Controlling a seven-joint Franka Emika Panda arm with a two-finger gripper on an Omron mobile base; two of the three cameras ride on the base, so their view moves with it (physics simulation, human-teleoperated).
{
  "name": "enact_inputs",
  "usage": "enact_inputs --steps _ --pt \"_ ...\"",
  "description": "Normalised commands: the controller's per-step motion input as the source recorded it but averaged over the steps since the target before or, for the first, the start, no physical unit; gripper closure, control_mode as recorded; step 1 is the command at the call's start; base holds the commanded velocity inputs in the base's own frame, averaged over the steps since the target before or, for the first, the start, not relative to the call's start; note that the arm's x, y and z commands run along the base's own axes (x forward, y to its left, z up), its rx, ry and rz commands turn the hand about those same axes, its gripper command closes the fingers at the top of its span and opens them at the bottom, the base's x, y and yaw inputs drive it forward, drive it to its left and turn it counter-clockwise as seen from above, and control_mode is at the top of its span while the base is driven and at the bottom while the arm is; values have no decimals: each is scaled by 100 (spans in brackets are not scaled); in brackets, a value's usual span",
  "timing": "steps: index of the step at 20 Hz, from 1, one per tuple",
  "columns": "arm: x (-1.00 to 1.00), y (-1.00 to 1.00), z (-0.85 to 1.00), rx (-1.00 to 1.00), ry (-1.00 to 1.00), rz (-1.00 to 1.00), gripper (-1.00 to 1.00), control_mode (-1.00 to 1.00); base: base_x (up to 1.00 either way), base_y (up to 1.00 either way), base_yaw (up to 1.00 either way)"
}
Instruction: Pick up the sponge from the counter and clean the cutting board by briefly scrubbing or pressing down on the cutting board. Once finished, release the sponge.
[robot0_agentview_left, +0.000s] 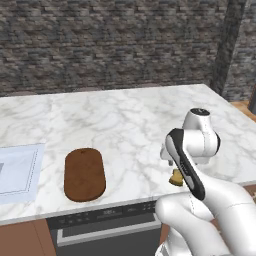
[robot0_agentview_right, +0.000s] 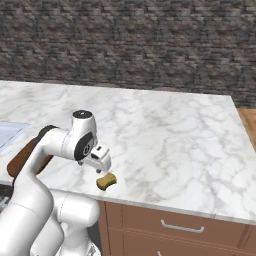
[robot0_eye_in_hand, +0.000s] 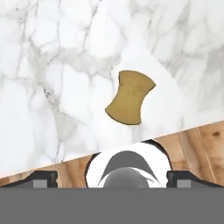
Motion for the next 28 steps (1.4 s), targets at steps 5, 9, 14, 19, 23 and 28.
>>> enact_inputs --steps 5,9,14,19,23,28 --pt "17 -12 -33 3 1 -23 -100 -100 0 0 0" --pt "27 -12 -26 0 6 -22 -100 -100 0 0 0" --pt "33 -6 -26 0 13 -18 -100 -100 0 0 0" --pt "30 -11 -27 0 14 -10 -100 -100 0 0 0" --pt "34 -11 -18 0 14 -5 -100 -100 0 0 0" --pt "28 -8 -16 0 14 -2 -100 -100 0 0 0"
